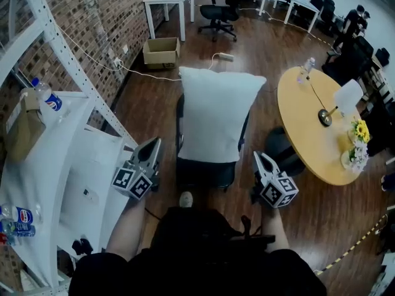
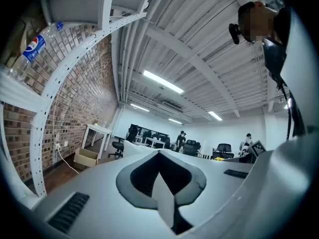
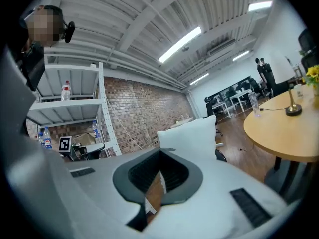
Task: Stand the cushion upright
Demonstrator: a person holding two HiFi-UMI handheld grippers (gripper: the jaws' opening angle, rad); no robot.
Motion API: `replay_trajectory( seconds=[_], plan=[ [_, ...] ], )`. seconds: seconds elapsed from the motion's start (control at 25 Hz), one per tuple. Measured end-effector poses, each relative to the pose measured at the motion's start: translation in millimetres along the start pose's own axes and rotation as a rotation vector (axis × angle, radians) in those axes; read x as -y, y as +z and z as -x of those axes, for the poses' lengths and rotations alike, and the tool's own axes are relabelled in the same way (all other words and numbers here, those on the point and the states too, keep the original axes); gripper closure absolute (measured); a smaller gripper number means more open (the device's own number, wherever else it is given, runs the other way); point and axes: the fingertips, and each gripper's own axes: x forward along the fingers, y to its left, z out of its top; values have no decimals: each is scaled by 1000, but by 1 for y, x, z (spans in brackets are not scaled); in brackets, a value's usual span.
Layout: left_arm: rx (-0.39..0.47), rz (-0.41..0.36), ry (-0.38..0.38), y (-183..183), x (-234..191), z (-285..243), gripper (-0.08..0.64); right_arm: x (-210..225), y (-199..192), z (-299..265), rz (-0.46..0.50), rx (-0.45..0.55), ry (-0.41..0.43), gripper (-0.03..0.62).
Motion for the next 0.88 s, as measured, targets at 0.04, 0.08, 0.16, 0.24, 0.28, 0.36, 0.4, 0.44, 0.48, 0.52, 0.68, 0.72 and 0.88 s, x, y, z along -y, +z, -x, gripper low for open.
replay_trajectory(
  seconds=[0.04,0.08,0.16,0.24,0.28,0.36,0.4,0.44,0.48,0.52,0.68,0.72,0.88],
  plan=[
    [5,-2,6,2,3,6,558,-6,3,0,17,6,9,592],
    [9,-2,11,3,5,12,558,-10,6,1,34,12,15,592],
    [20,7,17,5,9,21,558,-13,5,7,46,21,12,592],
    [39,17,23,7,15,31,558,-12,1,17,43,30,-2,592],
    [49,18,27,8,18,36,558,-11,-1,22,40,35,-11,592],
    [64,12,36,9,22,44,558,-9,-4,30,33,43,-26,592],
    [66,6,40,9,23,46,558,-9,-6,31,32,44,-31,592],
    [66,2,43,8,23,47,558,-9,-7,32,32,45,-33,592],
    [64,0,43,7,24,46,558,-10,-7,32,33,46,-34,592],
    [63,1,41,7,26,45,558,-12,-8,33,33,47,-33,592],
    [54,8,26,5,36,42,558,-16,-10,39,45,48,-29,592],
    [51,7,23,5,38,42,558,-16,-11,41,47,43,-30,592],
    [49,15,17,0,46,46,558,-14,-16,52,32,39,-39,592]
  ],
)
